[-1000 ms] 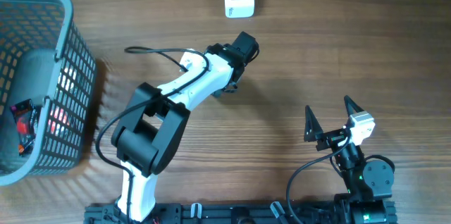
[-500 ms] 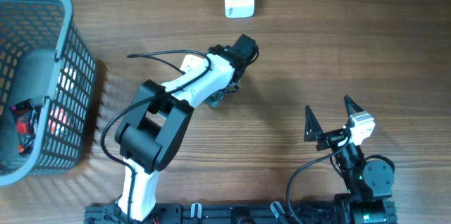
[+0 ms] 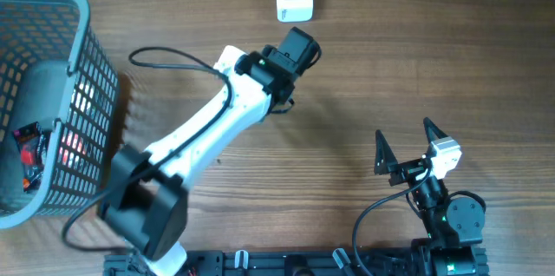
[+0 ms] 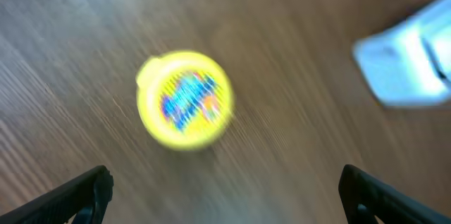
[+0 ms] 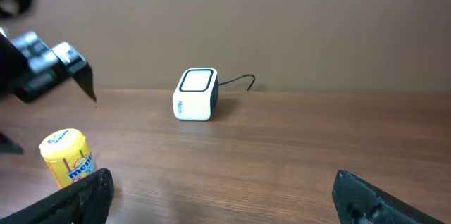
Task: Scan the item barcode
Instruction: 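Carry the Mentos bottle with the left gripper and place it on the table, then reach the left gripper into the basket and grasp the tuna can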
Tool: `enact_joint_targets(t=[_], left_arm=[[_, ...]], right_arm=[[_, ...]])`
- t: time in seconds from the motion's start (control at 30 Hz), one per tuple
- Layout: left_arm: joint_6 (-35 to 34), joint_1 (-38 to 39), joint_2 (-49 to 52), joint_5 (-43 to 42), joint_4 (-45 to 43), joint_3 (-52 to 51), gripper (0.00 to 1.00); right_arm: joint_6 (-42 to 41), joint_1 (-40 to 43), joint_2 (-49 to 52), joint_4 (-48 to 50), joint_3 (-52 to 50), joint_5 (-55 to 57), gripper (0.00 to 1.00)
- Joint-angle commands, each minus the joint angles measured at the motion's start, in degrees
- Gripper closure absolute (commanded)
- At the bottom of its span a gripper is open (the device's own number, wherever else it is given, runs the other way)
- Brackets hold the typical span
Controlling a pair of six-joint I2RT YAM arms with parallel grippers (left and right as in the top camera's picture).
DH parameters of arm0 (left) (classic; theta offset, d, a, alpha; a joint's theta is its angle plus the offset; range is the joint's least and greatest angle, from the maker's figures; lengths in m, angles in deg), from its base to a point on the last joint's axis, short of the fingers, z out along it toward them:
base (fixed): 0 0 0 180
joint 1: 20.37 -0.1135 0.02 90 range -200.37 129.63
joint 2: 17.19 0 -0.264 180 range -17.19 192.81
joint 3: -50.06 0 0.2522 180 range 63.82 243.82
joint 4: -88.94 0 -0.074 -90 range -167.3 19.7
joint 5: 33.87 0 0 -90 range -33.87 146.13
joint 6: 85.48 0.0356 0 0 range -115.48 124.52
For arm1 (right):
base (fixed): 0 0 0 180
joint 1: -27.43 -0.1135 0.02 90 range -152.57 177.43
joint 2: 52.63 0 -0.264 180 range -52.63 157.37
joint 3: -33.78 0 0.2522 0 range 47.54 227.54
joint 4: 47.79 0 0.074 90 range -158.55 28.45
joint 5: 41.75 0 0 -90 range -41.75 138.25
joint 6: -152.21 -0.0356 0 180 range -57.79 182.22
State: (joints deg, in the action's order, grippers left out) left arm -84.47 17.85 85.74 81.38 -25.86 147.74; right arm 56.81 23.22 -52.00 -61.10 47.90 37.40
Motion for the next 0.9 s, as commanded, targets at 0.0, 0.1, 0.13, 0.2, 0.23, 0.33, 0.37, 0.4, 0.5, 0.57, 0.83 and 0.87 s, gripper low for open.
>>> enact_joint_targets(t=[0.0,0.1,0.13,0.2,0.23,0.33,0.37,0.4,0.5,0.57,0.83,0.87], left_arm=[[25.81,3.91,-7.96,1.99,-1.31,-0.33,0.00],[64.78,4.85,-13.60,3.78,-3.89,-0.33,0.00],[76.15,4.63,-14.93,3.93,-3.58,-0.35,0.00],[87.38,3.34,-17.20,12.35,-3.26,-0.35,0.00],[87.25,1.86,-18.16,19.45,-4.35,-0.35,0.00],[86.95,-6.60,-21.46,25.62,-8.96,-0.33,0.00],[85.31,-10.97,-23.15,24.55,-10.14,-0.28,0.00],[83.78,-14.88,-24.63,22.56,-10.54,-0.17,0.00],[82.05,-33.86,-31.63,4.70,-10.54,0.09,0.00],[81.20,-45.46,-35.01,-7.58,-10.49,0.09,0.00],[60.17,-79.23,-30.84,-21.90,-5.46,0.07,0.00],[59.56,-80.30,-28.26,-21.94,-4.57,0.07,0.00]], right_arm=[[-0.94,-0.33,-0.37,0.31,-0.07,0.57,0.00],[-0.94,-0.33,-0.35,0.31,-0.07,0.57,0.00],[-0.96,-0.33,-0.35,0.31,-0.07,0.57,0.00],[-0.96,-0.33,-0.35,0.31,-0.07,0.57,0.00],[-0.96,-0.33,-0.37,0.31,-0.07,0.57,0.00],[-0.96,-0.33,-0.35,0.31,-0.07,0.57,0.00],[-0.98,-0.33,-0.37,0.31,-0.07,0.57,0.00],[-0.94,-0.33,-0.37,0.31,-0.07,0.57,0.00],[-0.96,-0.33,-0.35,0.31,-0.07,0.57,0.00],[-0.96,-0.33,-0.35,0.31,-0.07,0.57,0.00],[-0.96,-0.33,-0.37,0.31,-0.07,0.57,0.00],[-0.96,-0.33,-0.37,0.31,-0.07,0.57,0.00]])
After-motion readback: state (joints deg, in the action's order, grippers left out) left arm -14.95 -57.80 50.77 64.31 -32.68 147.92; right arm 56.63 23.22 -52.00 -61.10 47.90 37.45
